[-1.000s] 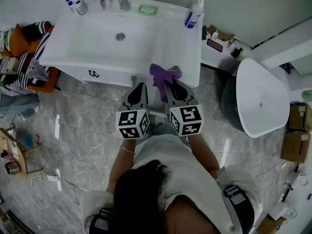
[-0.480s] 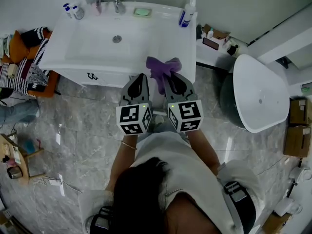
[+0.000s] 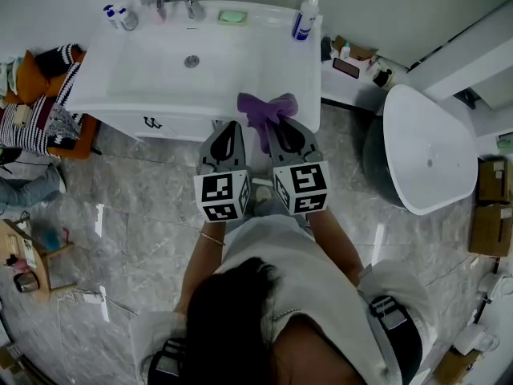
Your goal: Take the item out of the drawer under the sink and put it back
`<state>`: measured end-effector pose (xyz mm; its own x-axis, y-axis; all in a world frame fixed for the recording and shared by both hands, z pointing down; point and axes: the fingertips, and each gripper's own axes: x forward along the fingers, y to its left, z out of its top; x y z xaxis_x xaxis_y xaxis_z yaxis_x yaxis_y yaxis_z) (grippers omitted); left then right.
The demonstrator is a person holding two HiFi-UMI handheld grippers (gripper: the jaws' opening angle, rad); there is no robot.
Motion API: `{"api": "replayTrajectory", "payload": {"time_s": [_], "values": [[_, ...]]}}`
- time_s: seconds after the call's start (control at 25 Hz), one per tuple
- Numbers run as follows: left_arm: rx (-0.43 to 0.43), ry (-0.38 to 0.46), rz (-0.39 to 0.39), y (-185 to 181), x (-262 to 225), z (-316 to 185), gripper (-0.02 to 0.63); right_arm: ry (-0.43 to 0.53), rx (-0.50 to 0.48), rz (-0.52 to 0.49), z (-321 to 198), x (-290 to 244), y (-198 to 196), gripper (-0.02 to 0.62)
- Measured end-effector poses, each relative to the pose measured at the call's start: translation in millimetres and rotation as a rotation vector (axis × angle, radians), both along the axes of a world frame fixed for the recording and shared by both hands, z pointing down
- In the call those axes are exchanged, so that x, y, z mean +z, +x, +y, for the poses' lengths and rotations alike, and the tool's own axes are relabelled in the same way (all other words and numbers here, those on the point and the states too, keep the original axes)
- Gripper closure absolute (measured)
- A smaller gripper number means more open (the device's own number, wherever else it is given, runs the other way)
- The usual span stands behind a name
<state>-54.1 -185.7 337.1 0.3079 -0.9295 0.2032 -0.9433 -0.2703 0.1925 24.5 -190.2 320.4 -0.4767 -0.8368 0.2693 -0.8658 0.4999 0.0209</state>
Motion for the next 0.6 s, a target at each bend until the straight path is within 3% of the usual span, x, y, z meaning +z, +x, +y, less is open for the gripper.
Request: {"api": "replayTrajectory", "payload": {"time_s": [0.6], "values": [[0.001, -0.005, -0.005, -3.2, 4.1, -5.2, 0.603, 0.009, -0.003, 0.019, -4.9, 3.8, -8.0, 0.551]]}}
